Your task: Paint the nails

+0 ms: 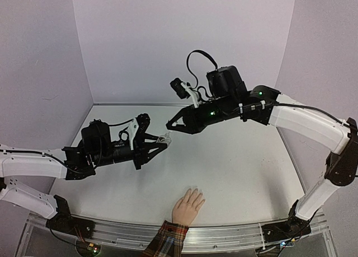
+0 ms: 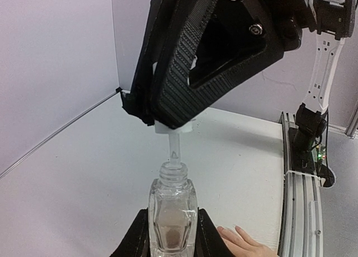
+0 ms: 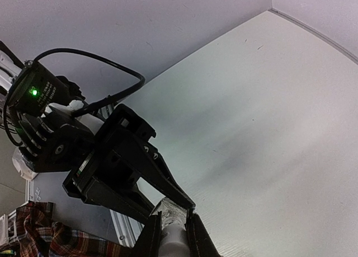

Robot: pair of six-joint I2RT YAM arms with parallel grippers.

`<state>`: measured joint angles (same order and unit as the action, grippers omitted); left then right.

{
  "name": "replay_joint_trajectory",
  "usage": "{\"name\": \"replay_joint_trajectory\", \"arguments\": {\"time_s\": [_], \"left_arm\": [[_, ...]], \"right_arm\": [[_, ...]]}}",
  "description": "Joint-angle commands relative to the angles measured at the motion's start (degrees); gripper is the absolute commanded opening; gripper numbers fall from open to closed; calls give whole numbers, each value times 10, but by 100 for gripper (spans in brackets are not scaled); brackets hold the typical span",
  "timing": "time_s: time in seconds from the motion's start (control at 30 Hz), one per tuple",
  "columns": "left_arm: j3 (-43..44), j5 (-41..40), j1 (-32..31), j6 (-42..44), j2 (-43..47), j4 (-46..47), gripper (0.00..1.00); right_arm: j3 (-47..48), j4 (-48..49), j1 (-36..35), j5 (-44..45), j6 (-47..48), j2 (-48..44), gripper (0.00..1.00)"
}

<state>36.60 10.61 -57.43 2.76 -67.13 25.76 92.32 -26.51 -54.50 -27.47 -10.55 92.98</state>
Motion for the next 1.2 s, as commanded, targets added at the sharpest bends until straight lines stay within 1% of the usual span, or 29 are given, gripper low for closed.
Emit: {"name": "replay_joint_trajectory", "arguments": {"time_s": [0.0,0.33,0.5,0.63,0.7,0.8,0.87,0.97,1.07,1.17], "left_arm": [[8,-7,-1,-1,0,13,0],[8,-10,-1,-1,0,14,0],[4,-27,-2,-3,1,16,0],[-3,-57,-2,-5,6,20,0],[-5,-81,-1,-11,9,20,0],[-4,-131,-1,-21,12,21,0],[-3,-155,-1,-39,12,26,0],[4,-164,-2,-50,8,30,0],[15,-167,-2,-54,-4,34,0],[29,-174,-2,-57,-24,37,0]], "right_arm": [[-8,18,4,11,-2,-33,0],[-17,19,7,21,-5,-47,0],[-32,24,9,54,-20,-73,0],[-83,30,18,115,-31,-117,0],[-126,30,23,146,-27,-140,0],[-218,30,29,174,3,-171,0],[-285,36,29,154,39,-187,0],[-366,73,29,111,89,-212,0],[-418,113,29,71,145,-229,0],[-440,130,30,17,185,-210,0]]}}
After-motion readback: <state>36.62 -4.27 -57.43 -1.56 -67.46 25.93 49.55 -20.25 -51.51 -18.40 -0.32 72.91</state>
